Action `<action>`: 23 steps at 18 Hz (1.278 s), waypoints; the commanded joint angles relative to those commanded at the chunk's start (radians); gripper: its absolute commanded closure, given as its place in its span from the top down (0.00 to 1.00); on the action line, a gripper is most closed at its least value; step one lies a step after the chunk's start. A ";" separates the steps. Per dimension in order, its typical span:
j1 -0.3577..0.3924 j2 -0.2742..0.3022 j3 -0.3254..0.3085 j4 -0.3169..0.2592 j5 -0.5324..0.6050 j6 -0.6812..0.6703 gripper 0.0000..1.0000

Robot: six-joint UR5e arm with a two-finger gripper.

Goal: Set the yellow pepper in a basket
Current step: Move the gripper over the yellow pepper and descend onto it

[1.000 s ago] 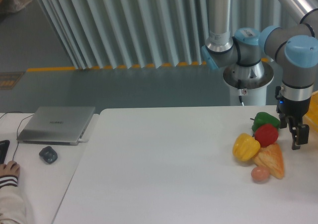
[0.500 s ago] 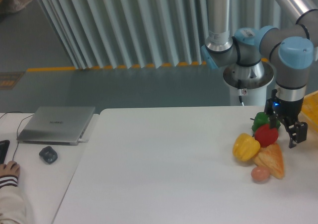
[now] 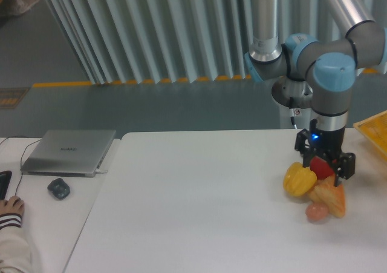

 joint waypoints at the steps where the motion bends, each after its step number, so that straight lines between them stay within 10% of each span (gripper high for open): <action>1: -0.009 -0.002 0.000 0.006 0.014 -0.019 1.00; 16: -0.108 -0.022 -0.041 -0.003 0.138 0.165 1.00; 23: -0.094 0.007 -0.037 -0.129 0.235 0.202 1.00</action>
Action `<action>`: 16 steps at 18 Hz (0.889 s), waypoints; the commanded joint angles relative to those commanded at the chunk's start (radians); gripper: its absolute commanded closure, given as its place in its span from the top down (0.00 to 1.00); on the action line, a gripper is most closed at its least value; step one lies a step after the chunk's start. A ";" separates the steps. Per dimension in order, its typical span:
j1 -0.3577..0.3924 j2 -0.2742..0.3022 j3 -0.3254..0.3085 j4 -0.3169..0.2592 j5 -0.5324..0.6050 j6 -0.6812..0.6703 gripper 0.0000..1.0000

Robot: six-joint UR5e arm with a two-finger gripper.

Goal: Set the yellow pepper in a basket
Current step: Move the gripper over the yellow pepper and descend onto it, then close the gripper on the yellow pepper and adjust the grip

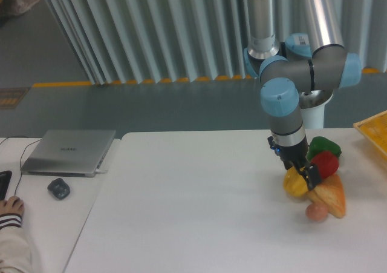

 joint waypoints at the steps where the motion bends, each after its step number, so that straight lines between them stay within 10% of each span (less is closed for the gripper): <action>1: -0.003 0.005 -0.002 -0.002 0.000 -0.002 1.00; 16: -0.035 -0.008 -0.049 0.008 0.029 0.020 1.00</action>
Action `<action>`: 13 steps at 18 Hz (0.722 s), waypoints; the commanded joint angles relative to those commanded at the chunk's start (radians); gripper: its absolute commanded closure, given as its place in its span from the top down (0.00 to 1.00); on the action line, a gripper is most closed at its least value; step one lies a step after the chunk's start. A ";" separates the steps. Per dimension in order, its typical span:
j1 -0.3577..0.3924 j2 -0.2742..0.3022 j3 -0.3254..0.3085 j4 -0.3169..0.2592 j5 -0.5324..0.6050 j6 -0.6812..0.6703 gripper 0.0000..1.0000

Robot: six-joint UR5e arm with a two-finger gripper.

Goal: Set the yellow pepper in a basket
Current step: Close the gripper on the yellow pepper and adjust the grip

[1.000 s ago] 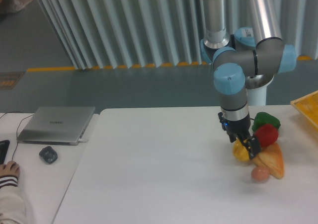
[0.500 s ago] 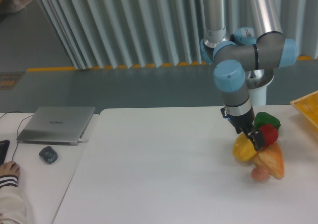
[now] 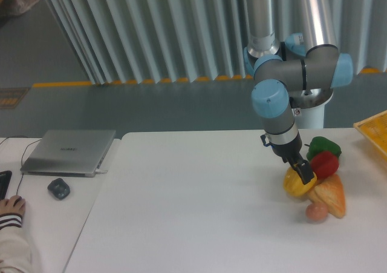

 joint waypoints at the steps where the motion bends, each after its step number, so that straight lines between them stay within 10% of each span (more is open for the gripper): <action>1: 0.002 -0.002 0.000 0.000 -0.002 -0.024 1.00; 13: -0.006 -0.011 -0.021 0.008 0.025 -0.049 1.00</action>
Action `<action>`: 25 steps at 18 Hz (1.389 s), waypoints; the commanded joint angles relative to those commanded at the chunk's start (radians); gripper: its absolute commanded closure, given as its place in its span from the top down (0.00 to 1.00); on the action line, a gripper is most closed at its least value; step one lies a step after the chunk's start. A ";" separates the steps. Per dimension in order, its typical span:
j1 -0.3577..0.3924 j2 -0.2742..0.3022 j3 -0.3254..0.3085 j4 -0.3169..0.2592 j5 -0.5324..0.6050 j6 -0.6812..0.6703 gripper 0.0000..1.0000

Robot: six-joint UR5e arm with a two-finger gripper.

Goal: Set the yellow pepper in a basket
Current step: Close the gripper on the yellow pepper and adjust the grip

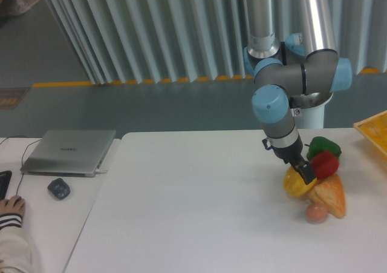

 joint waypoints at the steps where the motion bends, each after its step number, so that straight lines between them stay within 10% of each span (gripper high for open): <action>1: 0.000 0.000 0.003 0.000 0.000 0.000 1.00; 16: -0.041 -0.046 0.015 0.026 0.066 -0.015 1.00; 18: -0.041 -0.046 0.021 0.026 0.069 -0.020 0.80; 25: -0.041 -0.049 0.023 0.025 0.071 -0.018 0.66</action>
